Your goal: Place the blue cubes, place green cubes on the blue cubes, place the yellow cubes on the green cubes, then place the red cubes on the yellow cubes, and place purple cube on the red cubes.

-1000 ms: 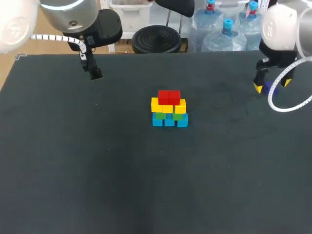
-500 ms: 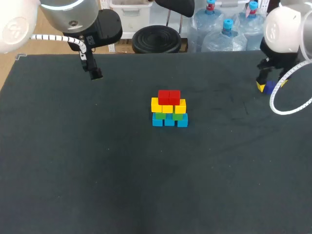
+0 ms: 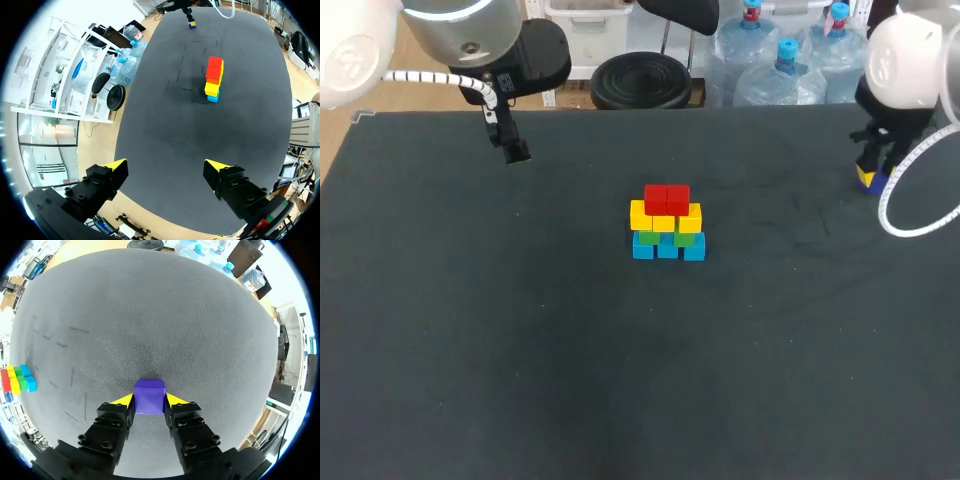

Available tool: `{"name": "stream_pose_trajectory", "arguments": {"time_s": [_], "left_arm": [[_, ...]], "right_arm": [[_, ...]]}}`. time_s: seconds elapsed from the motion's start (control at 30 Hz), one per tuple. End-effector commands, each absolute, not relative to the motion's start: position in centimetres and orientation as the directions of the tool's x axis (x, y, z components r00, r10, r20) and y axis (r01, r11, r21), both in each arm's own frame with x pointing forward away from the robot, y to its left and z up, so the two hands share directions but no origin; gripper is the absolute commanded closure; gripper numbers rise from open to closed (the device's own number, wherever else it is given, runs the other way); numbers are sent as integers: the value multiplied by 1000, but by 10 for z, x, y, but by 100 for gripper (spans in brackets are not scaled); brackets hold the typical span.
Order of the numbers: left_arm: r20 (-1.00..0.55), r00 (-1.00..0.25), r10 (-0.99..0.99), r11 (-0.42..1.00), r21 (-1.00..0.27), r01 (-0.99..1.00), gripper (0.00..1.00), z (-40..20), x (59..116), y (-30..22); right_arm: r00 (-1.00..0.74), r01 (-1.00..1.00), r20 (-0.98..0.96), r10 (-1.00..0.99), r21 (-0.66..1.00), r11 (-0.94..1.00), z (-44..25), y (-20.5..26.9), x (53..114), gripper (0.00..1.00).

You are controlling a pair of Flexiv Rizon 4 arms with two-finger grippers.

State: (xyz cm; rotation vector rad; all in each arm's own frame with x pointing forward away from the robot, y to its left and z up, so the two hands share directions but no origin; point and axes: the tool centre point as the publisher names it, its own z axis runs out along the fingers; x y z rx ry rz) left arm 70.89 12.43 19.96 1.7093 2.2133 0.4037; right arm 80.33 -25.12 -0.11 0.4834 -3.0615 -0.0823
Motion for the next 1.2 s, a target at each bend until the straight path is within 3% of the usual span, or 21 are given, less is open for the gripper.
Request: {"name": "stream_pose_trajectory", "arguments": {"time_s": [0.03,0.37,0.63,1.0,1.2], "left_arm": [[-73,-235,969,245,404,882,0,200,710,124],[-73,-235,969,245,404,882,0,200,710,124],[-73,-235,969,245,404,882,0,200,710,124],[-73,-235,969,245,404,882,0,200,710,124],[-73,-235,969,245,404,882,0,200,710,124]], "right_arm": [[-941,-338,-1,-339,75,938,5,-253,795,100],[-868,-496,-117,-483,168,852,56,-243,775,100],[-725,-688,-234,-648,218,692,97,-206,734,100],[-521,-853,-266,-811,125,506,128,-165,684,100],[-490,-872,-279,-826,158,464,134,-154,668,100]]}}
